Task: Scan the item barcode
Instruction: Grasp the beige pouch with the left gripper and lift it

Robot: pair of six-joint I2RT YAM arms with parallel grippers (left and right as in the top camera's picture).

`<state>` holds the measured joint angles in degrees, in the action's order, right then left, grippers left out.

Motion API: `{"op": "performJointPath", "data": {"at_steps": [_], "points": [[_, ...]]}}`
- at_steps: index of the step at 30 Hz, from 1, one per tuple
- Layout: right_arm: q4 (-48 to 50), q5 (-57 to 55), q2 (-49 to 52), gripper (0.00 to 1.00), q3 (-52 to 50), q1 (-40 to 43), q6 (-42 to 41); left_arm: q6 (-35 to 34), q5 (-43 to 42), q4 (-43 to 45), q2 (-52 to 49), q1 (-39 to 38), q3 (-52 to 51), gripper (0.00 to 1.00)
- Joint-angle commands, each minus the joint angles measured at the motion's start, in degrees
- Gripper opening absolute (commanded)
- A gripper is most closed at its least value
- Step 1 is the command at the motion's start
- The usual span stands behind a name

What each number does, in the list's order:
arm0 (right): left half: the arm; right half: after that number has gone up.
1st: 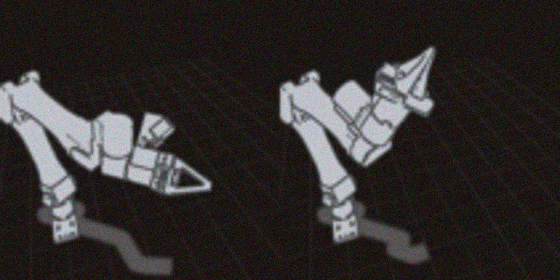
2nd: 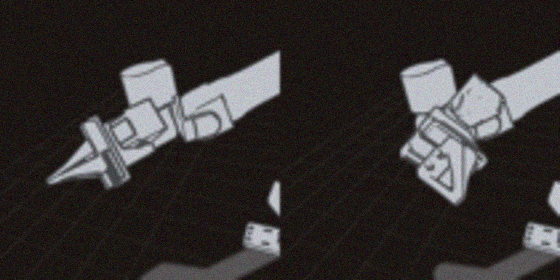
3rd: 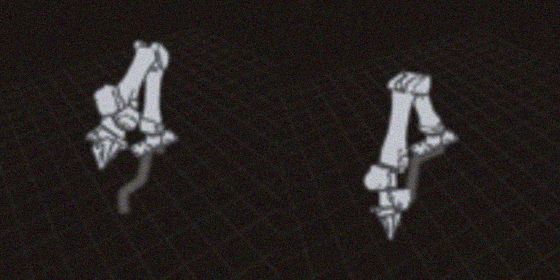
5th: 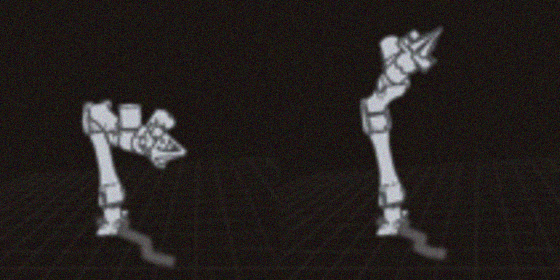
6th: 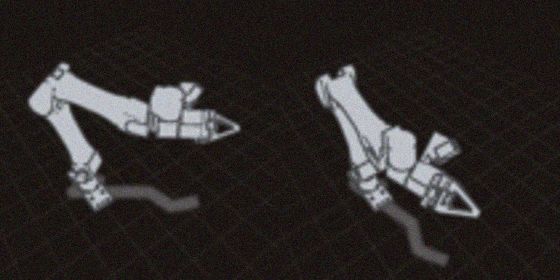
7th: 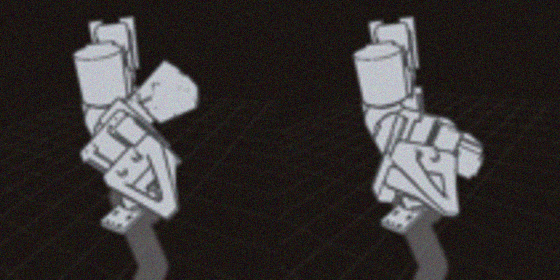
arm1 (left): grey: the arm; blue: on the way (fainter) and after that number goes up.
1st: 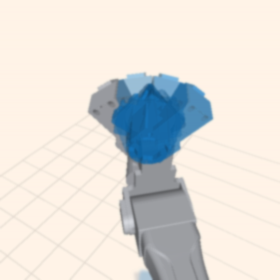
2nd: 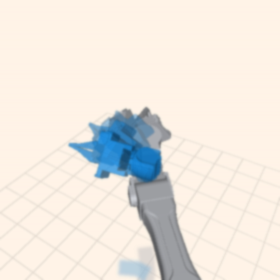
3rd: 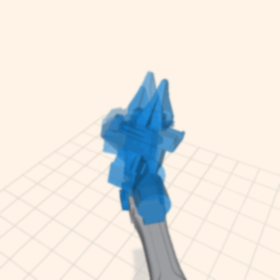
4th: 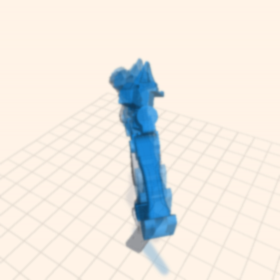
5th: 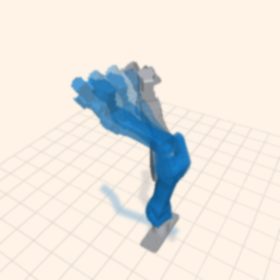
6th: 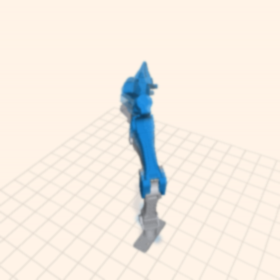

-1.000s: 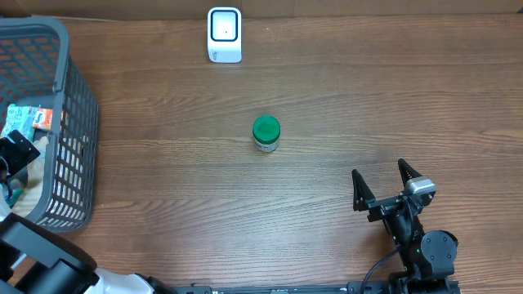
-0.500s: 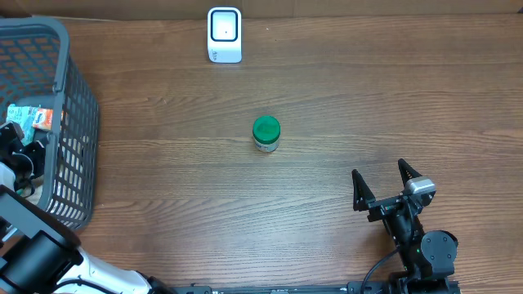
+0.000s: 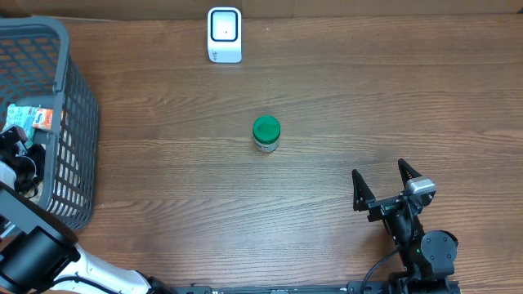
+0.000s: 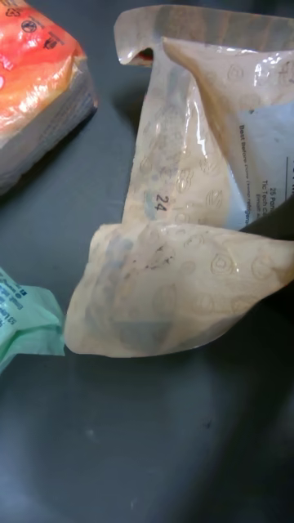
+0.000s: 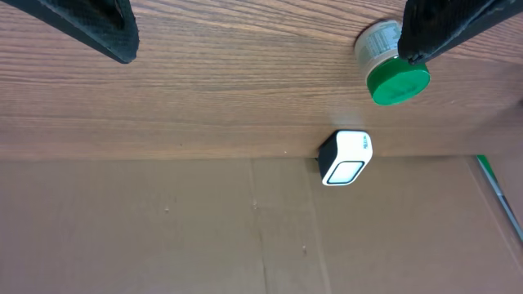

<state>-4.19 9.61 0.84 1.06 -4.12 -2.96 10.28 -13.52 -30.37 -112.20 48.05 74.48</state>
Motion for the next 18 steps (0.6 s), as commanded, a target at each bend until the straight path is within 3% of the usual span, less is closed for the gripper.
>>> {"op": "performJointPath", "data": {"at_steps": [1,11,18], "points": [[0.22,-0.55,-0.68,1.00,-0.61,0.00,0.02,-1.31,1.40,-0.94,-1.64,-0.42,-0.13,0.04],[0.22,-0.55,-0.66,1.00,-0.61,0.00,0.02,-7.82,0.52,-9.70,7.43,-0.48,12.59,0.04],[0.22,-0.55,-0.66,1.00,-0.61,0.00,0.02,-10.36,-4.50,-14.23,19.43,-0.50,17.73,0.04]]}}
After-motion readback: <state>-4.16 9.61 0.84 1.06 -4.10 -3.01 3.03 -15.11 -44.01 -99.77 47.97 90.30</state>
